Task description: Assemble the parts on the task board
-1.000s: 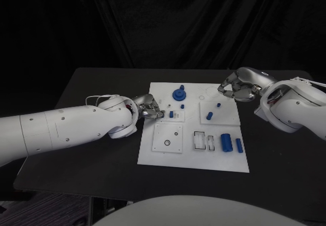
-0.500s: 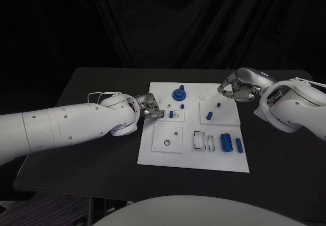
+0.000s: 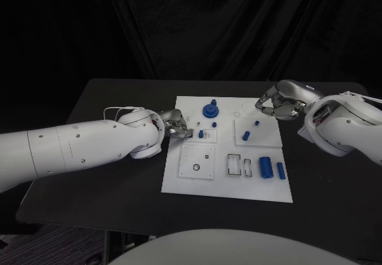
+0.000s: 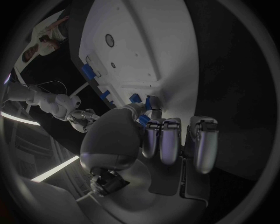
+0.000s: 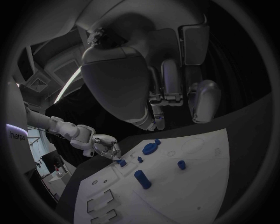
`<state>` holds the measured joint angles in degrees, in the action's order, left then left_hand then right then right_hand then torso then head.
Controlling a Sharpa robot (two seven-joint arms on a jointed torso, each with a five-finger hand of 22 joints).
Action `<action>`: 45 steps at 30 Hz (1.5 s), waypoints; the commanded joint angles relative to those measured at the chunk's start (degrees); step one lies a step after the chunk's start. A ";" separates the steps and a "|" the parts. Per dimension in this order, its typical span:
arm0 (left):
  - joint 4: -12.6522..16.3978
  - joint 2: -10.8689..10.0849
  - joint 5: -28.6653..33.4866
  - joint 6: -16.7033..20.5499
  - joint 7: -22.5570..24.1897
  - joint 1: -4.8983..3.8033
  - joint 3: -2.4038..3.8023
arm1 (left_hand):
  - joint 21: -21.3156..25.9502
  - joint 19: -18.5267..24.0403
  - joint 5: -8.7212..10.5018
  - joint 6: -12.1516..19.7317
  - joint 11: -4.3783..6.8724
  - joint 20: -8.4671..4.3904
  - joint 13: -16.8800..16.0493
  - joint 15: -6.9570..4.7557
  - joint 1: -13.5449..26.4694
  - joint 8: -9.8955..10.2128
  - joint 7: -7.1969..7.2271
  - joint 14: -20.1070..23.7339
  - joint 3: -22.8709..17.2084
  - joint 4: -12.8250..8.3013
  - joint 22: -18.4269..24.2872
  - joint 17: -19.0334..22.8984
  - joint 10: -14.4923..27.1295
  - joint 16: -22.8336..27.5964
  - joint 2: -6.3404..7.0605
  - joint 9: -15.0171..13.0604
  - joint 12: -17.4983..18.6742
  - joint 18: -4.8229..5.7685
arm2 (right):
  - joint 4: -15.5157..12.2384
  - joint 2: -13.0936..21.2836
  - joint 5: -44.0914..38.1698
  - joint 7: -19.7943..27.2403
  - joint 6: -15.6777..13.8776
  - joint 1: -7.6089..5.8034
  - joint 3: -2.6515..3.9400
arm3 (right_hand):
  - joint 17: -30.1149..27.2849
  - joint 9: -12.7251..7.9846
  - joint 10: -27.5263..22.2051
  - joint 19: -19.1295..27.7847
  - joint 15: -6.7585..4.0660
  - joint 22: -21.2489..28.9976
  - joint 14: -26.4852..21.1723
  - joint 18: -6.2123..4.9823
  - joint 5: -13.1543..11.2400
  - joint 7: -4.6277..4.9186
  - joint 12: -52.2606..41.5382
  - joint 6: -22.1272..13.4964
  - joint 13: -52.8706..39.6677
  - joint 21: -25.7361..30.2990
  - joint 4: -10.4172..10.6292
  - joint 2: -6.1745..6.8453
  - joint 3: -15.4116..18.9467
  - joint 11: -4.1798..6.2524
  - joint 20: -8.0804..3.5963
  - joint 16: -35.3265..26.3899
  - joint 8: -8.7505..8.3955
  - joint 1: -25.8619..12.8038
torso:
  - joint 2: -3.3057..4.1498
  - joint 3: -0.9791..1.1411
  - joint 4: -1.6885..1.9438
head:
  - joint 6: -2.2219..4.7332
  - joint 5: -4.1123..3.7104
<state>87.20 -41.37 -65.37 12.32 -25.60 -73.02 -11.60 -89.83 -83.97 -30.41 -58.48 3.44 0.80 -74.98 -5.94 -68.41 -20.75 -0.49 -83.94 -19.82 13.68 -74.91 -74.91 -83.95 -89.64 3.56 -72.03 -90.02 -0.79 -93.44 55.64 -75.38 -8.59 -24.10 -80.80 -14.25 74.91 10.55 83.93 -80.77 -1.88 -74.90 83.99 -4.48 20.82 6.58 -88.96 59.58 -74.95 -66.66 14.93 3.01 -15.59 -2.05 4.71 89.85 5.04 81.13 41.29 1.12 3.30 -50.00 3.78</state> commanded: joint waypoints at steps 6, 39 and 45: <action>-0.30 0.37 -0.01 -2.27 0.95 0.52 -0.46 | -0.17 -6.03 17.93 1.03 -0.96 0.35 -15.02 0.61 8.98 3.31 -1.04 -5.91 5.42 2.86 -15.09 -14.64 -6.05 -0.04 -1.56 3.15 0.02 0.79 | 0.03 -0.05 -0.11 -1.25 0.15 0.15 0.04 | 15.09 -0.06 4.29 0.33 0.41 -8.61 6.01 -0.42 0.30 0.13 0.41 -0.23 -13.49 0.35 -0.04 0.18 -0.34 -0.21 -0.01 0.15 -0.30 0.31 | -0.05 -0.04 0.07 | 0.00 -0.06; -0.59 -2.04 -6.92 12.43 12.71 0.55 -0.47 | -0.17 -6.03 26.47 -0.72 -1.13 0.91 -15.02 0.95 23.99 3.32 -1.06 -6.06 26.12 3.05 -15.09 -15.09 -6.05 -0.36 -11.76 2.94 0.02 0.79 | -0.17 0.45 -0.11 -0.94 0.01 0.28 0.04 | 15.09 -0.06 4.26 0.36 0.42 -8.59 6.01 -0.43 0.30 0.15 0.44 -0.22 -13.47 0.41 0.01 0.16 -0.39 -0.23 -0.01 0.15 -0.30 0.24 | -0.06 -0.13 -0.01 | 0.00 0.27; -0.90 -3.04 -14.67 20.84 18.00 0.55 -0.47 | -0.17 -6.03 22.37 -0.15 -0.90 0.70 -15.02 0.77 19.54 1.54 -0.78 -6.06 28.95 3.00 -15.09 -15.09 -6.05 -0.36 -11.98 -0.17 0.02 0.79 | -0.27 0.77 -0.11 -0.63 -0.21 0.29 0.04 | 15.09 -0.02 4.31 0.34 0.42 -8.61 6.01 -0.42 0.32 0.13 0.40 -0.03 -13.51 0.37 0.03 0.14 -0.42 -0.24 0.00 0.15 -0.20 0.20 | -0.01 -0.13 0.01 | 0.00 0.66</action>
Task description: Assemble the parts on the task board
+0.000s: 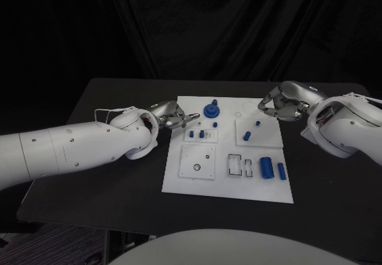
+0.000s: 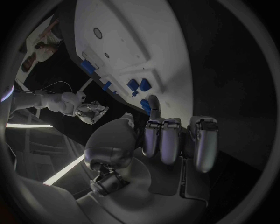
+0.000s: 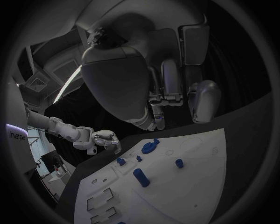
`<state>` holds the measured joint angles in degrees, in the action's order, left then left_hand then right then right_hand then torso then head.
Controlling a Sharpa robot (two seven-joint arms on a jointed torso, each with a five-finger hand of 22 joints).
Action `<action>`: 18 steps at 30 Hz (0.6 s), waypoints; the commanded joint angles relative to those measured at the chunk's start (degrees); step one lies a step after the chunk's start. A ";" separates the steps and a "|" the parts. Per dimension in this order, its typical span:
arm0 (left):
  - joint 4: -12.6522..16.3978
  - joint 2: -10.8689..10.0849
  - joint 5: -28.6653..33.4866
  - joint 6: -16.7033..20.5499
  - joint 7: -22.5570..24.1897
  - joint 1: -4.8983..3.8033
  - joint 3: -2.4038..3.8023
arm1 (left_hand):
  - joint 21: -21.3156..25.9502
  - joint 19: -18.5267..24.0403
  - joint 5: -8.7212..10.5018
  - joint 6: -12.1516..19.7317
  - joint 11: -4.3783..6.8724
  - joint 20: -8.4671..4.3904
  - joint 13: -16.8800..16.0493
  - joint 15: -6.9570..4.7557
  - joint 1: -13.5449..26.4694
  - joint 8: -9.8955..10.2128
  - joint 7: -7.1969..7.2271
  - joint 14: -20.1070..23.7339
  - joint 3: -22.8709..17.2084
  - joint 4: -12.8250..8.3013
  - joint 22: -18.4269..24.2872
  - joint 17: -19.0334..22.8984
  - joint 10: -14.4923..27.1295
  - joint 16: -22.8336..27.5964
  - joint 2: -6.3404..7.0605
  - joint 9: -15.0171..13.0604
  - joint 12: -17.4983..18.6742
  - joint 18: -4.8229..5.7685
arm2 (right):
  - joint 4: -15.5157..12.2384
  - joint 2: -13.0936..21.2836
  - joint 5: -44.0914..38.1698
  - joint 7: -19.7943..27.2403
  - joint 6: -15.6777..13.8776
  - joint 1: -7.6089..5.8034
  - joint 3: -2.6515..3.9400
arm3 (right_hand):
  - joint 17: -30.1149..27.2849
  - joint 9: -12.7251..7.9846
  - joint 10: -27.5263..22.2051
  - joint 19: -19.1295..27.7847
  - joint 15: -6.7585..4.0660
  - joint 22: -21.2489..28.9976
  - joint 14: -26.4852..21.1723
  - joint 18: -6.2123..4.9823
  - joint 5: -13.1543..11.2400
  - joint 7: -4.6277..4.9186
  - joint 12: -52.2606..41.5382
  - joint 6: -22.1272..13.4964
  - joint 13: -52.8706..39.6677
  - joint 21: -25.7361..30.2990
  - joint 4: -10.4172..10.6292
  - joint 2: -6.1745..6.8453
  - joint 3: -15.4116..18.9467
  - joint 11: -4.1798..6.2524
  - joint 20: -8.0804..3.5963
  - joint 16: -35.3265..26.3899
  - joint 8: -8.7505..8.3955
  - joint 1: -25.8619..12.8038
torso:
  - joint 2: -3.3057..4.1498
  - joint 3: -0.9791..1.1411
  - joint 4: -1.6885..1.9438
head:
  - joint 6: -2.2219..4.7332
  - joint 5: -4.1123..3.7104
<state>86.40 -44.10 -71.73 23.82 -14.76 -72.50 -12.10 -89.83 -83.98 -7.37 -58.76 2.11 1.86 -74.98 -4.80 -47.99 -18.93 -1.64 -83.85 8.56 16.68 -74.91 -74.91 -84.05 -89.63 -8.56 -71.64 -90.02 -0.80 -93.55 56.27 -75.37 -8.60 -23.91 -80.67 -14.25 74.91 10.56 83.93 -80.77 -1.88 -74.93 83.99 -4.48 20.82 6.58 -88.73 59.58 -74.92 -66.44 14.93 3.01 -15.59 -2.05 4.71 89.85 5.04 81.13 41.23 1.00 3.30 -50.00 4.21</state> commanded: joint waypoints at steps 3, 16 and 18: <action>-0.41 -0.63 -11.06 12.14 8.63 0.03 0.04 | -0.17 -6.02 0.36 1.08 0.27 -0.29 -15.02 -0.25 -1.11 -0.15 0.15 -6.15 1.98 0.06 -15.09 -15.09 -5.95 -0.37 -0.03 -1.22 0.02 0.80 | -0.25 0.29 -0.11 -0.16 -0.76 0.16 0.04 | 15.09 0.00 4.32 0.32 0.42 -8.60 6.01 -0.41 0.33 0.11 0.15 0.08 -13.55 0.10 0.04 0.12 -0.44 -0.22 0.00 0.15 -0.14 0.19 | 0.08 -0.03 -0.01 | 0.00 0.44; -6.16 1.68 -8.89 10.10 29.17 -0.04 0.05 | 28.90 23.56 -14.42 11.02 -3.81 3.75 -3.66 3.97 -30.21 6.87 -3.34 10.64 -0.78 0.19 8.90 2.24 15.21 14.12 2.75 1.11 18.97 -7.42 | -0.35 0.51 -0.11 1.71 -2.58 0.18 0.04 | 15.09 0.08 4.31 0.33 0.39 -8.59 6.01 -0.42 0.43 0.00 0.16 0.45 -13.53 0.13 -0.01 0.13 -0.52 -0.15 -0.01 0.15 0.05 0.22 | 0.08 -0.10 -0.07 | 0.00 0.03; -8.09 2.80 -8.10 7.18 32.46 -0.07 0.05 | 34.14 23.59 -10.97 11.33 -5.38 4.76 4.61 5.17 -33.12 8.43 -4.79 17.16 -2.53 0.06 12.46 7.62 32.30 18.72 3.42 2.69 33.92 -7.66 | -0.46 0.64 -0.11 1.92 -2.83 0.18 0.05 | 15.09 0.09 4.04 0.38 0.38 -8.56 6.01 -0.44 0.48 -0.02 0.38 0.50 -13.30 0.24 -0.02 0.13 -0.54 -0.14 -0.01 0.15 0.07 0.23 | 0.10 -0.11 0.01 | 0.00 -0.21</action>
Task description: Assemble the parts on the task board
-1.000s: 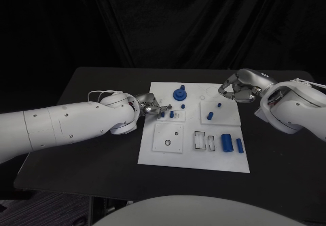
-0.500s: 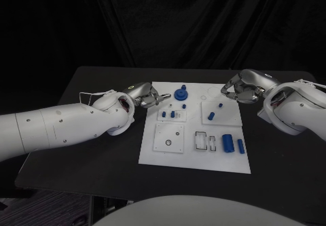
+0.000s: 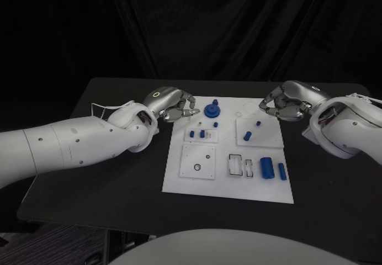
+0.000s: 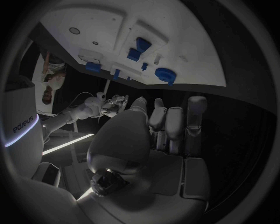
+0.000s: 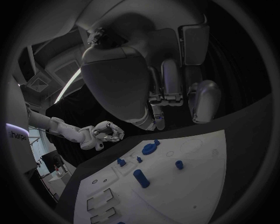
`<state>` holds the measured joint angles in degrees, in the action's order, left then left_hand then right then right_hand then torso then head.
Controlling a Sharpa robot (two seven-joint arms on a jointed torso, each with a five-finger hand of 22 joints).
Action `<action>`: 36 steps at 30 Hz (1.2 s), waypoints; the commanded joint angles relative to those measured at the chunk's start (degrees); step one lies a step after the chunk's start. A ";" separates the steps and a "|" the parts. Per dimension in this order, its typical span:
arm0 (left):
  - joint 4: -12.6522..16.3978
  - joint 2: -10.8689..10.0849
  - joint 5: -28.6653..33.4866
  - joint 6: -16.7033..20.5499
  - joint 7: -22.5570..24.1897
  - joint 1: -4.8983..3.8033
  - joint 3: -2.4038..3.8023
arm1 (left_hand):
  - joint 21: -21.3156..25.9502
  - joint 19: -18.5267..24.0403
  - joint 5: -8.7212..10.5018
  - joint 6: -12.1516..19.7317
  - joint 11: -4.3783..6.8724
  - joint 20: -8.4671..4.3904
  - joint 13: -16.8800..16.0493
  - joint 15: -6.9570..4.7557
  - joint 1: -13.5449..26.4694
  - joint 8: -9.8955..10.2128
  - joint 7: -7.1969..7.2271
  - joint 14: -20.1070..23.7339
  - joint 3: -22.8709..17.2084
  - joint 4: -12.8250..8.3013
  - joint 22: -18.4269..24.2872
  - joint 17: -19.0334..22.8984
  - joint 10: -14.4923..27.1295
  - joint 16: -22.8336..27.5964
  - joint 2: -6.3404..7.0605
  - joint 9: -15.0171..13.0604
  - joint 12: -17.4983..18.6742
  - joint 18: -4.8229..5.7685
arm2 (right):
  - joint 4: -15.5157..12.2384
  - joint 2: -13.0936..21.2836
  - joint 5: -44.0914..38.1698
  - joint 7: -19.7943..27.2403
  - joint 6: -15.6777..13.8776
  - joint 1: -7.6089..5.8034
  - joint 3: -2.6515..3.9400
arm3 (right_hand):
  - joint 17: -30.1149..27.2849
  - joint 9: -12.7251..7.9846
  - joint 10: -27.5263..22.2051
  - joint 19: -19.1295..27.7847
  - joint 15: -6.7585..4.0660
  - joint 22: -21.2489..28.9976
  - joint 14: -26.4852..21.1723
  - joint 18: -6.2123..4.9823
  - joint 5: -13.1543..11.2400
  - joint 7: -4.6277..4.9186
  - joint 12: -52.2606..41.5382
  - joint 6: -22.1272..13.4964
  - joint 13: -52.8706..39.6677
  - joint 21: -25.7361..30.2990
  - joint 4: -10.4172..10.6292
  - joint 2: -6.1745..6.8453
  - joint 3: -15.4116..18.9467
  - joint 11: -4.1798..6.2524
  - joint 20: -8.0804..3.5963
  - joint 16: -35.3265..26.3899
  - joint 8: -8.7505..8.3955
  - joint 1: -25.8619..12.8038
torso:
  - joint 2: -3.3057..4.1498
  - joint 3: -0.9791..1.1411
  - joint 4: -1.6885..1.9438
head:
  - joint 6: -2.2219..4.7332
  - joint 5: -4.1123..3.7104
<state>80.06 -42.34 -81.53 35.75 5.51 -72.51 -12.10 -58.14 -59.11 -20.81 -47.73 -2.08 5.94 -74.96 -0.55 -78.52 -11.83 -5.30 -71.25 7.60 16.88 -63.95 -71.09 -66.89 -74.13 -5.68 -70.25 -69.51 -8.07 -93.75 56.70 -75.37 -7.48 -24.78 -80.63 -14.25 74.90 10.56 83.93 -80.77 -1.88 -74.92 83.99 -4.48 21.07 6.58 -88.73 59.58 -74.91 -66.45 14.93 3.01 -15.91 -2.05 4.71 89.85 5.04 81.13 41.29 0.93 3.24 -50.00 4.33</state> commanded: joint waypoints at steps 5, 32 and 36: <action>-5.39 3.40 1.26 -8.04 15.91 -0.17 0.05 | -6.33 -10.34 3.11 0.46 -2.50 1.41 19.10 1.59 -7.01 4.38 -1.74 0.64 -5.00 -0.23 -6.15 1.24 26.25 -0.69 2.43 5.20 32.28 1.69 | -0.47 0.63 -0.11 0.90 -2.16 0.14 0.05 | 15.10 0.11 3.06 0.50 0.36 -8.49 6.01 -0.51 0.34 -0.05 1.18 0.56 -12.45 0.56 -0.05 0.14 -0.27 -0.10 -0.02 0.15 0.10 0.26 | 0.02 -0.03 0.23 | 0.00 -0.77; -15.67 14.75 -9.13 -13.43 13.35 -0.57 0.29 | -28.45 -25.61 1.55 -0.10 -0.35 -0.09 45.57 -1.04 -10.52 8.23 1.71 -7.30 -22.79 -1.19 -23.96 1.58 24.83 -3.59 13.99 34.10 47.00 6.47 | -0.75 0.78 -0.11 0.33 -1.62 0.14 0.05 | 15.10 0.12 2.85 0.51 0.33 -8.48 6.01 -0.51 0.48 -0.07 1.36 0.61 -12.26 0.57 -0.05 0.16 -0.31 -0.07 -0.03 0.15 0.13 0.27 | 0.50 -0.01 -0.18 | 0.00 -1.78; -16.05 15.21 -9.16 -11.95 12.56 -0.57 0.34 | -28.89 -26.09 1.26 -0.09 -0.99 -0.16 45.93 -0.59 -10.41 8.16 3.49 -7.50 -23.32 -1.57 -24.15 1.53 24.18 -3.78 14.23 35.33 46.38 6.62 | -0.70 0.75 -0.11 0.23 -1.56 0.14 0.05 | 15.10 0.13 2.83 0.50 0.30 -8.48 6.01 -0.51 0.60 -0.09 1.39 0.65 -12.23 0.57 -0.05 0.17 -0.36 -0.04 -0.05 0.15 0.14 0.26 | 0.47 0.04 -0.21 | 0.00 -1.84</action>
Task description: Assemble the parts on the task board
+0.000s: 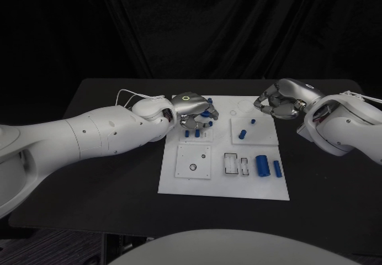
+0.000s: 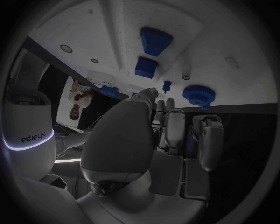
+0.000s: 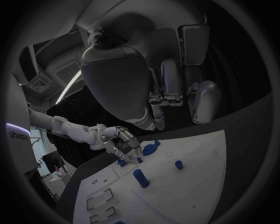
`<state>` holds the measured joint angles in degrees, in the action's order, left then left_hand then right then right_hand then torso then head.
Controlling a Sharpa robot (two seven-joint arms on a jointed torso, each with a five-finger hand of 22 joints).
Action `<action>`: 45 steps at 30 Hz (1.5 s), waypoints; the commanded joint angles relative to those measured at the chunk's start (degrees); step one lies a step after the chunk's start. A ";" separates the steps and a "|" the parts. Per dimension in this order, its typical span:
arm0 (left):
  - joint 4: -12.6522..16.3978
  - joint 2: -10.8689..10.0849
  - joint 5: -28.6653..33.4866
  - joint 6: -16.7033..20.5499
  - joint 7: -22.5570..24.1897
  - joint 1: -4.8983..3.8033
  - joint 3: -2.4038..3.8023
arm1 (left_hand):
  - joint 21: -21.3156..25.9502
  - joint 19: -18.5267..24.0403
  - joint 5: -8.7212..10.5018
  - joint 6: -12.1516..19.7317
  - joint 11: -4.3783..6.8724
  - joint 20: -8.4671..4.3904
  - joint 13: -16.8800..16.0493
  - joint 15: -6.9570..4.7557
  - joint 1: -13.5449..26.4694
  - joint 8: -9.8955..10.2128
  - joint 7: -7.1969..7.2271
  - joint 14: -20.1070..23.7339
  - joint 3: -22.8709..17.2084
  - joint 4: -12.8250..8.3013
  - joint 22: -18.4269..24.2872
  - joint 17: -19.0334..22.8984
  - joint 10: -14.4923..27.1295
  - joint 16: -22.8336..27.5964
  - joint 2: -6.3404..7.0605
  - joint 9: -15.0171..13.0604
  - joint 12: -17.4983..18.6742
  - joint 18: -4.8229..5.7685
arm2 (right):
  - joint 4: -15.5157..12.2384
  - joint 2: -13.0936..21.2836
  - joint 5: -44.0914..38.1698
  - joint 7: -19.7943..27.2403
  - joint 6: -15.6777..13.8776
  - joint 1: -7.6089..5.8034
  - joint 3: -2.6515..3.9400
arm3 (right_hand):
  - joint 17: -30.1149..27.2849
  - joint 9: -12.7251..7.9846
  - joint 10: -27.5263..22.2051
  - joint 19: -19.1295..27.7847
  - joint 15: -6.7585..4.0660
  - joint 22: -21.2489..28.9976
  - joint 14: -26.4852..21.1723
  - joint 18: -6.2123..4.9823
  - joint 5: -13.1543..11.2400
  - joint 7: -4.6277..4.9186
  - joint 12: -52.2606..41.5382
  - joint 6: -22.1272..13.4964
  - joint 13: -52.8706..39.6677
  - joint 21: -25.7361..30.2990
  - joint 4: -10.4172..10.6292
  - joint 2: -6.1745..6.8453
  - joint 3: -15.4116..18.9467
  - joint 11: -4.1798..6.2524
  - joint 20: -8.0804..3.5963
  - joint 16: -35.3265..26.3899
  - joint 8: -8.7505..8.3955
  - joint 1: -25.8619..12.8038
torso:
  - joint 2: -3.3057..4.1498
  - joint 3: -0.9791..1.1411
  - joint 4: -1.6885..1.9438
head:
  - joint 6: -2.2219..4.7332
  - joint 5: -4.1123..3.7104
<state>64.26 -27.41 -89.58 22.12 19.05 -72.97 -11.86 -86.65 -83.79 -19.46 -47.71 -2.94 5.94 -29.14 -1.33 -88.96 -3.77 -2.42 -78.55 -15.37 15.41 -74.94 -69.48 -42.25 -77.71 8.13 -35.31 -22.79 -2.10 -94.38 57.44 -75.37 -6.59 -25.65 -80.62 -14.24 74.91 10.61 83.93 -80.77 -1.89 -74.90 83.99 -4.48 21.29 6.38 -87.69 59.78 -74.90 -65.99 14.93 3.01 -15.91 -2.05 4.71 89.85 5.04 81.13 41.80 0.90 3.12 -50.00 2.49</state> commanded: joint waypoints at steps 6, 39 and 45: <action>-1.03 0.99 -1.12 1.97 -2.26 -0.11 0.20 | -0.77 -1.87 -0.40 -0.84 -0.57 -0.17 0.20 0.49 0.37 -0.09 1.51 -0.37 -0.77 -0.26 -13.35 -0.11 -1.19 -0.34 0.35 1.15 -1.08 0.79 | 0.08 -0.08 -0.11 -0.87 -0.41 0.13 0.05 | 15.09 0.07 2.81 0.53 0.29 -8.48 6.01 -0.53 0.41 0.12 0.38 0.38 -12.22 0.18 -0.04 0.21 -0.38 -0.04 -0.06 0.15 0.10 0.25 | -0.19 0.14 -0.26 | 0.00 0.22; -2.91 2.87 -1.13 -3.64 -4.41 0.00 0.22 | -1.30 -2.23 0.52 -3.42 -0.50 -0.03 -0.34 0.50 2.89 -0.04 0.56 -0.74 -0.88 -0.86 -13.51 -0.03 -4.04 -0.72 0.78 3.52 -3.99 0.92 | 0.25 -0.73 0.46 -0.79 -0.40 0.13 0.05 | 15.09 0.02 2.75 0.61 0.27 -8.42 6.01 -0.57 0.48 0.17 0.44 0.16 -12.16 0.39 -0.04 0.27 -0.43 -0.05 -0.08 0.15 -0.03 0.23 | -0.17 0.02 -0.08 | 0.00 0.01; -3.26 3.10 -1.13 -4.29 -4.64 0.02 0.20 | -1.39 -2.33 0.21 -4.65 -0.45 -0.01 -0.21 0.49 3.13 -0.45 0.05 -0.79 -1.15 -1.00 -13.55 0.00 -4.32 -0.77 0.52 3.67 -4.01 0.95 | 0.27 -0.77 0.46 -0.83 -0.34 0.13 0.05 | 15.09 0.02 2.75 0.61 0.27 -8.42 6.01 -0.57 0.48 0.17 0.44 0.16 -12.16 0.39 -0.04 0.27 -0.43 -0.05 -0.08 0.15 -0.03 0.23 | -0.14 0.04 -0.04 | 0.00 0.01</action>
<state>61.07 -24.48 -90.27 19.27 14.45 -72.98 -11.70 -87.83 -83.78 -18.99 -52.04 -3.42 5.94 -29.40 -0.92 -86.44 -4.05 -2.49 -78.94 -16.39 14.70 -74.92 -69.50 -46.20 -78.30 8.63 -31.68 -26.57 -2.13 -94.08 56.68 -74.89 -6.65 -25.58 -80.62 -14.24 74.91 10.60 83.93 -80.57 -1.88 -74.95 83.99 -4.48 21.52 6.38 -87.47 59.78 -74.93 -65.79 14.93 3.01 -15.91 -2.05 4.51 89.85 5.04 81.13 41.65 0.91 3.04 -50.00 2.49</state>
